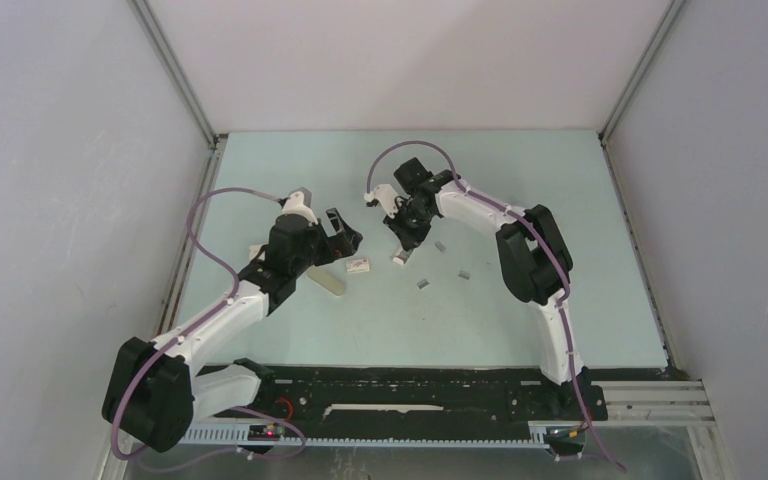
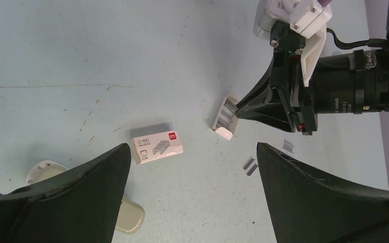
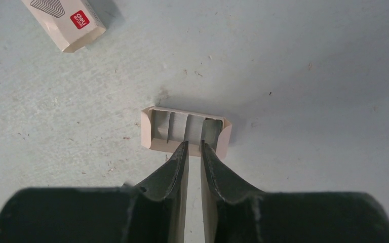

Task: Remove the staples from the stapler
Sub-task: Adjust the staple in the staple box.

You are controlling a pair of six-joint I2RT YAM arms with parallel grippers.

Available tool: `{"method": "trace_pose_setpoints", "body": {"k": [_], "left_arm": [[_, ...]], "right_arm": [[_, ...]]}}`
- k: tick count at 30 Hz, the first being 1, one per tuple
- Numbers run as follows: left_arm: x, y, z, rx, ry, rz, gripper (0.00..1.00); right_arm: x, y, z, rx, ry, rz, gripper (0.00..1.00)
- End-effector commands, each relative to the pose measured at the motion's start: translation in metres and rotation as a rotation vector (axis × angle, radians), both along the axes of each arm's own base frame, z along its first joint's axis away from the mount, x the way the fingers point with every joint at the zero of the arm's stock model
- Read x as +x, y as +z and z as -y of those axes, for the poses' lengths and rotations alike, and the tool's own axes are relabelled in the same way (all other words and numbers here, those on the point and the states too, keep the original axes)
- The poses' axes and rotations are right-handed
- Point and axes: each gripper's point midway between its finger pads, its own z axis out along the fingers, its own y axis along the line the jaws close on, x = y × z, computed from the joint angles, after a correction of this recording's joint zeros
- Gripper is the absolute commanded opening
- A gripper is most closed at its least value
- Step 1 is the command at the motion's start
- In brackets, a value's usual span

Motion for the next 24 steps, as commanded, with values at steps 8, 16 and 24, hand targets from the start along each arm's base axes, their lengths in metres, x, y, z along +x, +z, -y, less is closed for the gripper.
{"method": "trace_pose_setpoints", "body": {"k": [8, 16, 24], "left_arm": [[0.003, 0.005, 0.003, -0.032, 0.002, 0.024, 1.0], [0.004, 0.005, 0.004, -0.034, -0.002, 0.021, 1.0], [0.005, 0.006, 0.005, -0.036, -0.006, 0.02, 1.0]], "right_arm": [[0.008, -0.001, -0.003, 0.009, -0.014, 0.003, 0.23], [0.011, -0.005, -0.001, -0.008, -0.018, 0.016, 0.23], [0.012, -0.006, 0.0, -0.015, -0.017, 0.022, 0.17]]}}
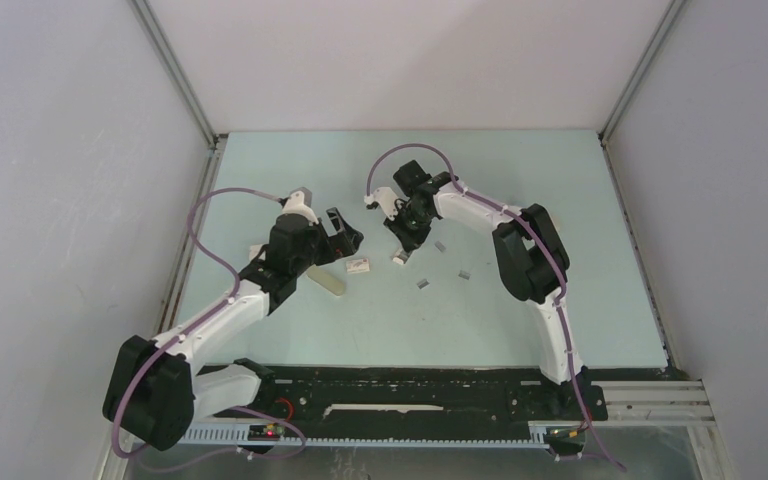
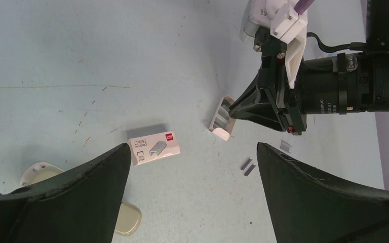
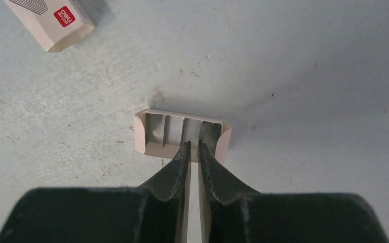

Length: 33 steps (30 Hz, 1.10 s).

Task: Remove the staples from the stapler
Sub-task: Adjust the staple in the staple box, then adjust the staple box at the center of the board.

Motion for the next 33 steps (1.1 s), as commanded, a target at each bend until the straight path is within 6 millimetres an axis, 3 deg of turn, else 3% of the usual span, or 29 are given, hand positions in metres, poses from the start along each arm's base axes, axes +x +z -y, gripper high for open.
{"method": "trace_pose_setpoints", "body": {"k": [1, 16, 21, 28, 33], "left_arm": [[0.004, 0.005, 0.003, -0.024, -0.002, 0.019, 1.0], [0.007, 0.007, 0.004, -0.024, -0.004, 0.022, 1.0], [0.007, 0.009, 0.004, -0.024, -0.006, 0.029, 1.0], [0.006, 0.024, -0.006, 0.023, 0.008, 0.087, 1.0], [0.006, 0.045, -0.016, 0.039, 0.036, 0.16, 1.0]], "right_arm": [[0.013, 0.005, -0.002, 0.001, -0.013, 0.039, 0.16], [0.02, 0.032, -0.002, 0.029, -0.03, 0.109, 0.16], [0.002, 0.061, -0.009, 0.147, 0.008, 0.047, 0.23], [-0.024, 0.107, 0.009, 0.312, 0.061, -0.037, 0.32], [-0.04, 0.104, 0.027, 0.347, 0.079, -0.054, 0.4]]}}
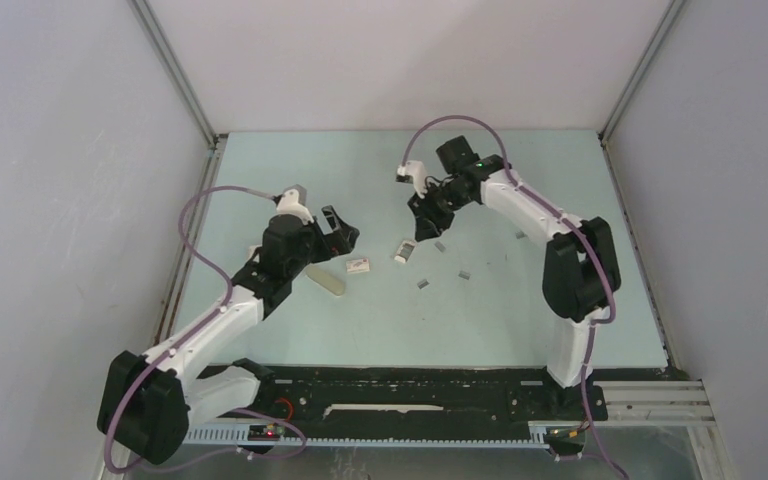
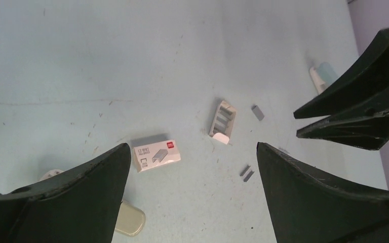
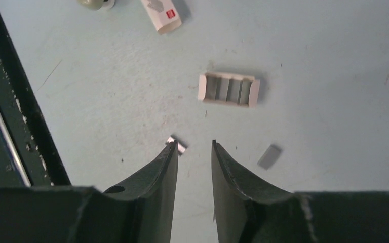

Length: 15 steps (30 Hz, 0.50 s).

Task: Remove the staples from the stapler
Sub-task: Adjust the staple box at the center of the board.

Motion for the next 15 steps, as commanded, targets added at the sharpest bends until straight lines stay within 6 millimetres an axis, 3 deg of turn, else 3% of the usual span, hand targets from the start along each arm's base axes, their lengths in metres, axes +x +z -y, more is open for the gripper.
{"method": "trace_pose_setpoints", "body": {"k": [1, 9, 15], "left_arm": [[0.006, 0.035, -0.009, 0.002, 0.031, 0.117, 1.0], [0.007, 0.01, 0.042, -0.262, -0.124, -0.043, 1.0], [0.0, -0.014, 0.065, -0.269, -0.161, -0.157, 0.93]], "right_arm": [[-0.022, 0.007, 0.01, 0.064, 0.051, -0.024, 0.4], [-0.044, -0.003, 0.019, 0.103, 0.065, -0.13, 0.4], [-0.061, -0.006, 0.038, 0.134, 0.057, -0.161, 0.41]]}}
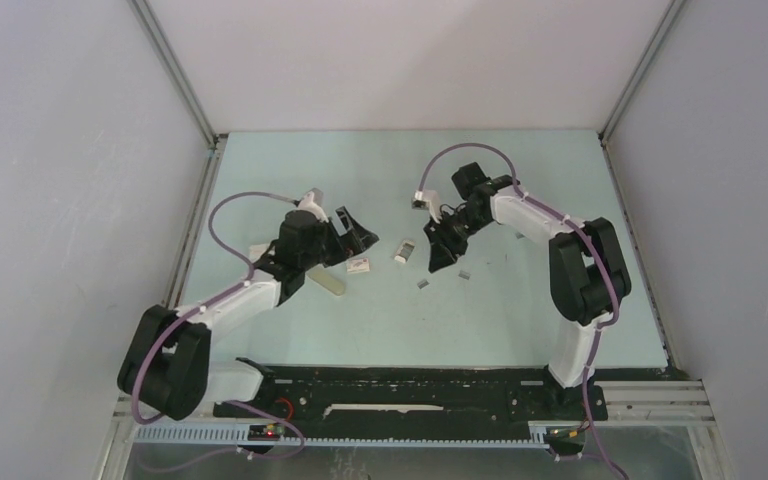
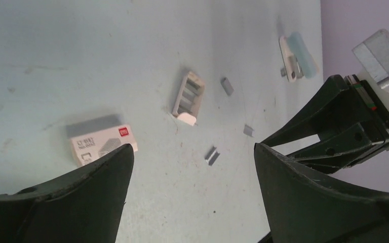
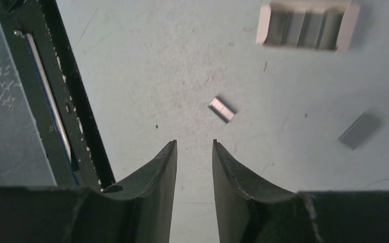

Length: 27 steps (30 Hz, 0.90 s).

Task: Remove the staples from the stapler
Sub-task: Adjust the staple box at the center of the board.

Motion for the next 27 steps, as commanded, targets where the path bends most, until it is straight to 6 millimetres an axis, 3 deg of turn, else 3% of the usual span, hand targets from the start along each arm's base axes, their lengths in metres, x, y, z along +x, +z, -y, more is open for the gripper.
{"method": "trace_pose_setpoints", "body": {"k": [1, 5, 11, 22, 27], "left_arm": [[-0.004, 0.003, 0.028, -0.048, -0.057, -0.05, 0.92], [-0.006, -0.032, 0.041, 0.06, -0.046, -0.244, 0.86], [-0.006, -0.064, 0.066, 0.206, -0.046, -0.468, 0.74], [0.007, -0.086, 0.08, 0.275, -0.049, -0.571, 0.56], [0.01, -0.091, 0.079, 0.294, -0.045, -0.588, 0.56]], "right_arm": [[-0.008, 0.023, 0.009, 0.077, 0.008, 0.03, 0.41], [-0.004, 0.024, 0.014, 0.085, -0.015, 0.028, 0.41], [-0.001, 0.024, 0.018, 0.094, -0.032, 0.017, 0.41], [0.005, 0.022, 0.027, 0.109, -0.066, -0.005, 0.41], [0.005, 0.023, 0.028, 0.112, -0.065, -0.002, 0.4]]}}
